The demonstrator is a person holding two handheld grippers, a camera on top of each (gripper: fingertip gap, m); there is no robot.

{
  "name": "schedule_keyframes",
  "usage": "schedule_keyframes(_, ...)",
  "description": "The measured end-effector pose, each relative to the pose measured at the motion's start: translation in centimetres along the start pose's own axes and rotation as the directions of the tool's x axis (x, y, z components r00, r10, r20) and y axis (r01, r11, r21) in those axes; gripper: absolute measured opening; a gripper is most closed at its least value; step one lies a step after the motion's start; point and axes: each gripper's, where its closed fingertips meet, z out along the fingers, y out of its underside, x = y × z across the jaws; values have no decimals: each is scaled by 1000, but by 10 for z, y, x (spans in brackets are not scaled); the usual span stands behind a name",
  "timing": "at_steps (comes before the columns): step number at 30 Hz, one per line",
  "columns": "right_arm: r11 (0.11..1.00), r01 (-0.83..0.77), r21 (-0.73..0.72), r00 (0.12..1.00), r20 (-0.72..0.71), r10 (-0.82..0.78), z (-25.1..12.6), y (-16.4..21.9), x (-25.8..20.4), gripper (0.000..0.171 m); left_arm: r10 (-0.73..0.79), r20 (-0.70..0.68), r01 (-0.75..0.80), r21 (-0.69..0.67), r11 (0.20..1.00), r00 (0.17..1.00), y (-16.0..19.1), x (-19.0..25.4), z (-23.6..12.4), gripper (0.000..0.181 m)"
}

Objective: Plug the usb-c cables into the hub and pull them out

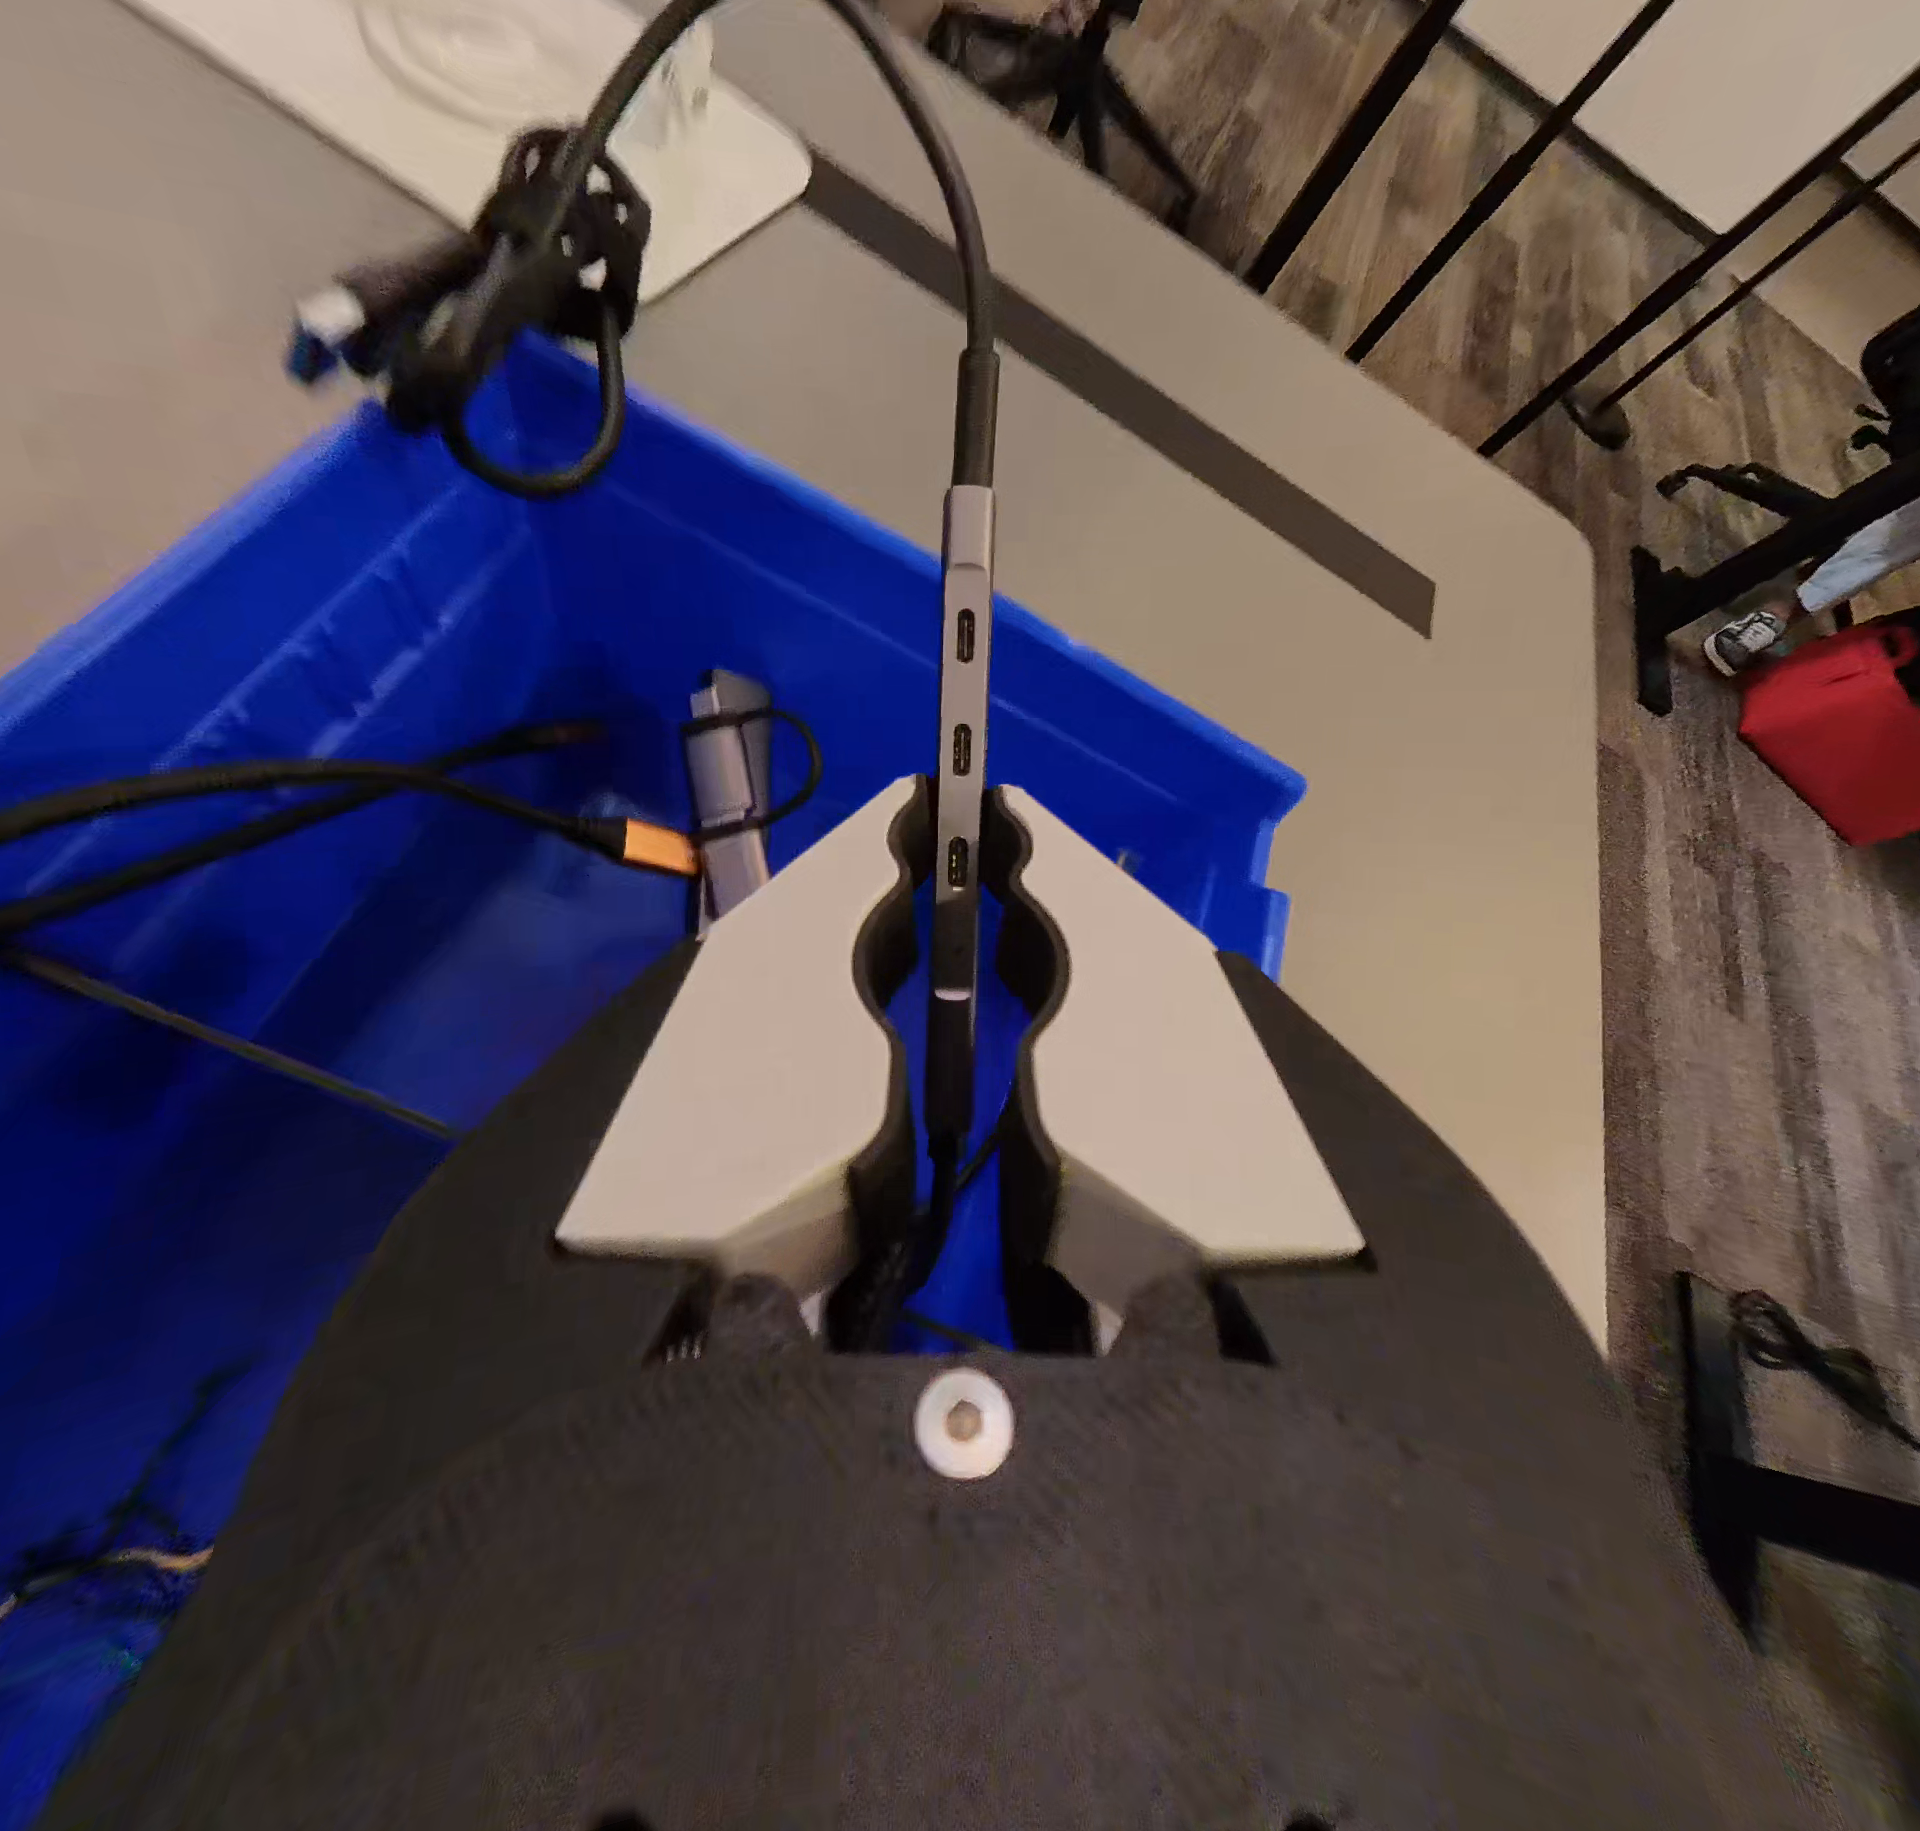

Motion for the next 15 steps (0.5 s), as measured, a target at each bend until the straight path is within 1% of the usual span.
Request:
schedule_keyframes(3, 989, 114, -92, 993, 0, -115, 8, 12, -8, 7, 6, 2, -6, -6, 1000, 1000, 2, 0, 1, 7)
schedule_keyframes(6, 955, 222, -196, 974, 9, -225, 18, 26, -15, 7, 21, 4, -21, -17, 1000, 1000, 3, 2, 2, 7)
schedule_keyframes(10, 920, 267, -287, 964, 71, -258, 26, 40, -23, 8, 41, 8, -41, -31, 999, 999, 4, 4, 4, 7)
schedule_keyframes(15, 832, 376, -408, 926, 137, -351, 30, 50, -25, 7, 51, 2, -51, -44, 998, 999, 7, 6, 7, 7)
